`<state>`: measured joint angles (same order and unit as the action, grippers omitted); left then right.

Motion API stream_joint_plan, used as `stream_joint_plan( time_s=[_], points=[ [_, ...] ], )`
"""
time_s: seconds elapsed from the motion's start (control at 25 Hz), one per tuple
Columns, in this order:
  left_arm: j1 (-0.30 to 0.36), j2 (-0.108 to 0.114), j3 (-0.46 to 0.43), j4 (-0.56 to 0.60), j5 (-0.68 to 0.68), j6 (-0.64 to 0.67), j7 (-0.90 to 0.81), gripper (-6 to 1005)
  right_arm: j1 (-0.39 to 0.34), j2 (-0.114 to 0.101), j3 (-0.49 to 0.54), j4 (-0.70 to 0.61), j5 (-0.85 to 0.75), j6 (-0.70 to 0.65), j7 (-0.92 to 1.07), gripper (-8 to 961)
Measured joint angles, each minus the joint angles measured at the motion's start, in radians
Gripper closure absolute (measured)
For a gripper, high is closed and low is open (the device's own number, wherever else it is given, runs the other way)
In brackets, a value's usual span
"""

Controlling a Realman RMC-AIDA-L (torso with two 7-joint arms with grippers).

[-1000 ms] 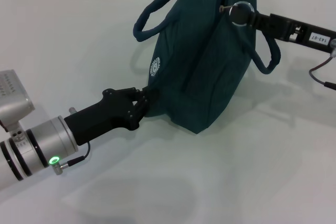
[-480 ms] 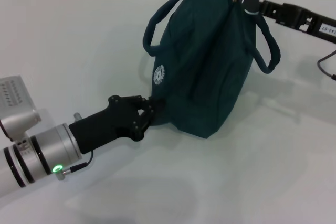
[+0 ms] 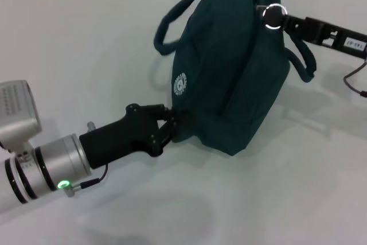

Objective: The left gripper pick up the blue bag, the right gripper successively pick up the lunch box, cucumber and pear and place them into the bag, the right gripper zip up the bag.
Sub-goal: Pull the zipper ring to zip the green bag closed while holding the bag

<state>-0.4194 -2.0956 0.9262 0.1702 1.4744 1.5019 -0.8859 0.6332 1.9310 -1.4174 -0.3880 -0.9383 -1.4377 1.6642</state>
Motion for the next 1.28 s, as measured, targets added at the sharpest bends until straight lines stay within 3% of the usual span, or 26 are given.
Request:
stream_joint_plan(
  time_s=[0.28,0.68,0.8,1.28],
  points=[
    [0.002,0.005,0.001,0.066,-0.022,0.051,-0.207,896,-0.004,0.004,-0.003,0.0,-0.013,0.005,-0.037,949],
    [0.001,0.006,0.031,0.244,-0.004,0.061,-0.442,466,-0.007,0.014,-0.008,0.0,-0.014,0.005,-0.085,949],
    [-0.01,0.005,0.037,0.277,-0.003,0.059,-0.48,259,-0.007,0.016,-0.008,0.0,-0.014,0.004,-0.09,949],
    [-0.049,-0.001,0.059,0.281,-0.026,0.011,-0.522,238,-0.012,0.02,-0.002,0.0,-0.014,0.005,-0.111,949]
  ],
)
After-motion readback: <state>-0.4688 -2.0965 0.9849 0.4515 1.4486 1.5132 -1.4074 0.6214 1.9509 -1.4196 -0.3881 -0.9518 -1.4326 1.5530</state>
